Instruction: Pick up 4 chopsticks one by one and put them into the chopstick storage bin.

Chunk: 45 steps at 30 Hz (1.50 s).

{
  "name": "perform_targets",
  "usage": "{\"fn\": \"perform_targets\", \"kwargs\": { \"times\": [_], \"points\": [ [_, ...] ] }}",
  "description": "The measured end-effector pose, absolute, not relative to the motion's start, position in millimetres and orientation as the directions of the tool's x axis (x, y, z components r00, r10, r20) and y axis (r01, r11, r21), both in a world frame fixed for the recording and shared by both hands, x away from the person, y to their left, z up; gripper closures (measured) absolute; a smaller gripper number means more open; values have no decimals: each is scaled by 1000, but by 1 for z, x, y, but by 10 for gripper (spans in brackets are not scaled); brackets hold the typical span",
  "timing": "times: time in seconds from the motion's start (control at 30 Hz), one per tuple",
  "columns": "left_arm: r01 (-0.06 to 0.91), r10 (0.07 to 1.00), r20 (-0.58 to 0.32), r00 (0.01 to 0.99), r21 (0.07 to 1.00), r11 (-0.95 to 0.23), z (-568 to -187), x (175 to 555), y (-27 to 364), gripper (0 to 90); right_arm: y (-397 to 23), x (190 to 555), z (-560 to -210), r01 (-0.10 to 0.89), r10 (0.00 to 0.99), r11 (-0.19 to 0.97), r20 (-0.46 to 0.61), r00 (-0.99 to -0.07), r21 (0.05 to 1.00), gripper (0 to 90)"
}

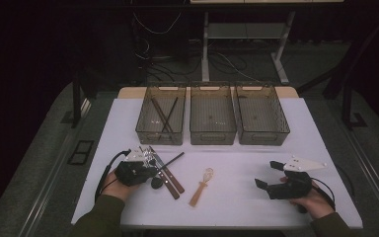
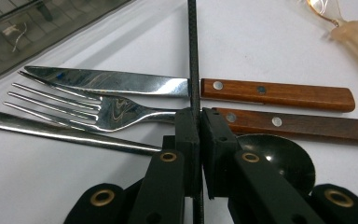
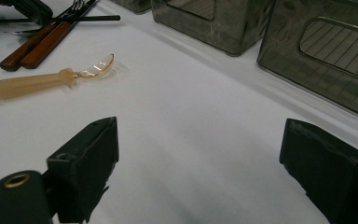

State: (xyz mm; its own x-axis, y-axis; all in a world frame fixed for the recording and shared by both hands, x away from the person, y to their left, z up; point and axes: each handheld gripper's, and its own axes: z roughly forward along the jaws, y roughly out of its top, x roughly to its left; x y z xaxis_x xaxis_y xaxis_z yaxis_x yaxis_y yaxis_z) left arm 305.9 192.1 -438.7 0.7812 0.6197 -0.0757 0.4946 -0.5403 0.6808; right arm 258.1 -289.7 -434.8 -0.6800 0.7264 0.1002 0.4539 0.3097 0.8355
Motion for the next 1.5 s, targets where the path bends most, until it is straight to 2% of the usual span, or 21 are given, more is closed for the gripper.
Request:
{"fn": "perform_targets", "kwargs": {
  "times": [1.03, 1.5],
  "points": [
    [491, 639, -102, 762, 735, -468, -413, 309, 196, 851, -289, 258, -435, 456, 725, 312, 101, -681, 833, 117],
    [490, 657, -104, 747, 755, -436, -398, 325, 197, 852, -289, 259, -435, 456, 725, 311, 102, -681, 834, 118]
  ]
}}
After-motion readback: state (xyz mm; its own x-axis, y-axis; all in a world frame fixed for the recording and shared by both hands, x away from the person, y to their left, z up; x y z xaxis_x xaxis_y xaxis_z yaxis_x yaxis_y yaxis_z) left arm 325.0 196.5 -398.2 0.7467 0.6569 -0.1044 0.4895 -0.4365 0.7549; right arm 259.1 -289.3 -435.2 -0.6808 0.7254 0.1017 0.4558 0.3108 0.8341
